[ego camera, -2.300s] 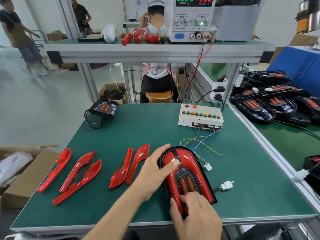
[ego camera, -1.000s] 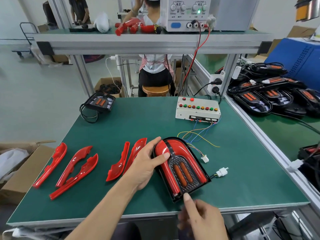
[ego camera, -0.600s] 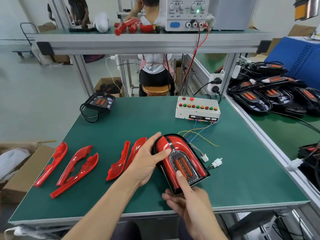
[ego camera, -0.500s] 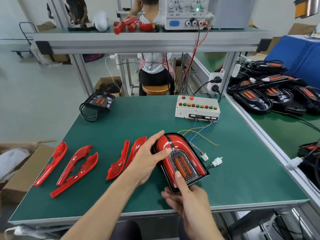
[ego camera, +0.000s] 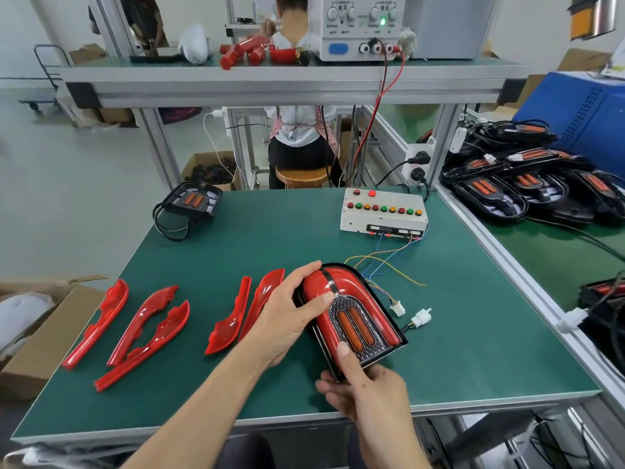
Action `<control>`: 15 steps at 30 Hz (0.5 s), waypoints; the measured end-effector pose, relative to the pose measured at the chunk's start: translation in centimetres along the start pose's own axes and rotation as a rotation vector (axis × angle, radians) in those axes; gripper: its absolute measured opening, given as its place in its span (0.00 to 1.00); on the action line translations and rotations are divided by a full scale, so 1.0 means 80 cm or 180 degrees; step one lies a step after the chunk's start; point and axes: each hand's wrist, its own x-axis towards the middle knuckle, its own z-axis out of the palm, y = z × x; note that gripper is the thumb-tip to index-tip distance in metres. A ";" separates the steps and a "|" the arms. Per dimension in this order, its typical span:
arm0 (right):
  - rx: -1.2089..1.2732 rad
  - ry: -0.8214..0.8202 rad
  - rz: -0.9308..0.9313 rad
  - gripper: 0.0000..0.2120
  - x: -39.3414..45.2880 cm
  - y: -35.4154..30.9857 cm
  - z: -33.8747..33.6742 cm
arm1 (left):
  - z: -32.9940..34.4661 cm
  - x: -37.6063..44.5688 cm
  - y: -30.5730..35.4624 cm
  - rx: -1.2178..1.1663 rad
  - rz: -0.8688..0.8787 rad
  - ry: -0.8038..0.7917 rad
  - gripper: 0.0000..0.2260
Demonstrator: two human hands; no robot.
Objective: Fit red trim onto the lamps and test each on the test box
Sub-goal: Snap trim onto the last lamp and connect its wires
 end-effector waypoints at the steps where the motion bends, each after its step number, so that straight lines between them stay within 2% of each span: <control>1: -0.0010 0.0001 -0.0021 0.25 0.000 0.001 0.000 | 0.000 -0.001 0.000 0.0030 0.0019 0.0014 0.26; 7: -0.0007 -0.0001 -0.0114 0.30 0.005 0.006 -0.002 | -0.004 -0.005 0.001 0.0096 0.0049 -0.0059 0.29; 11: -0.0007 0.0022 -0.0137 0.31 0.007 0.010 -0.003 | -0.004 -0.006 0.001 -0.0203 -0.0251 0.0015 0.34; 15: -0.0061 0.0051 -0.0147 0.30 0.007 0.012 -0.002 | 0.000 -0.004 0.001 -0.0307 -0.0447 0.0285 0.22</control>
